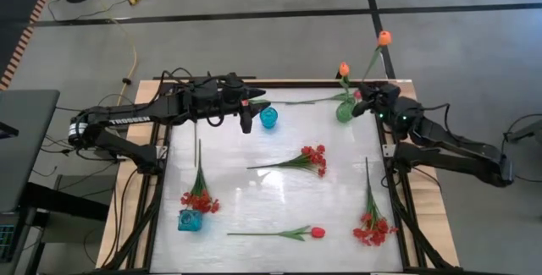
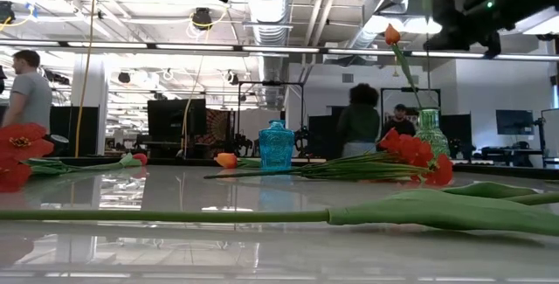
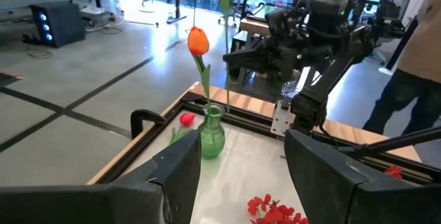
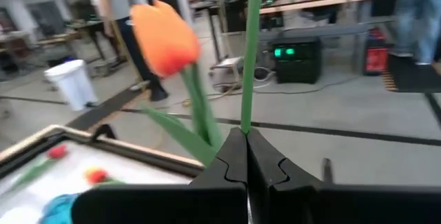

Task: Sort flowers into vase by color
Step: Put the bottom orange tulip into the green vase

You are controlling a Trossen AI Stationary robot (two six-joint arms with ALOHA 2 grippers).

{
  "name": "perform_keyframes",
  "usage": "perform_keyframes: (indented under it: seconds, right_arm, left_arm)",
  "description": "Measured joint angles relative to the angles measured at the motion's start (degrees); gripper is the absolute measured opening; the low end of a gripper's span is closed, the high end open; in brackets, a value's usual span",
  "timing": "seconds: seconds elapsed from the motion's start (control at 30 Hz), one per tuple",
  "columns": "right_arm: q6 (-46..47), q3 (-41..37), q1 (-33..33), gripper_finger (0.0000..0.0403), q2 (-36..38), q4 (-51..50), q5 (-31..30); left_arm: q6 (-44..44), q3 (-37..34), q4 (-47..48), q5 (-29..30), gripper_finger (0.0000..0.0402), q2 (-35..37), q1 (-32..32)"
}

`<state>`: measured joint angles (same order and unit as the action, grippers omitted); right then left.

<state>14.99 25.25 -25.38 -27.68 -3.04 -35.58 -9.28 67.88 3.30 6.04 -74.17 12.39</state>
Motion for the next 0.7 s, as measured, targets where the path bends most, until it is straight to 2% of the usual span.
perform_keyframes:
  seconds: [0.17, 0.53, 0.7]
  right_arm:
    - [-0.47, -2.43, -1.94, 0.0016, 0.0, 3.22, -2.39]
    - [-1.81, -7.03, -4.89, 0.0016, -0.14, 11.65, -2.4]
    - [-2.08, -7.24, -5.65, 0.0016, -0.51, 11.77, -2.42]
  left_arm:
    - [0.0, 0.0, 0.23, -0.02, 0.0197, -0.02, 0.02]
    - [-0.37, 0.0, 0.3, -0.13, 0.0197, -0.02, 0.02]
    - [-0.39, -0.02, 0.3, -0.1, 0.0197, -0.02, 0.02]
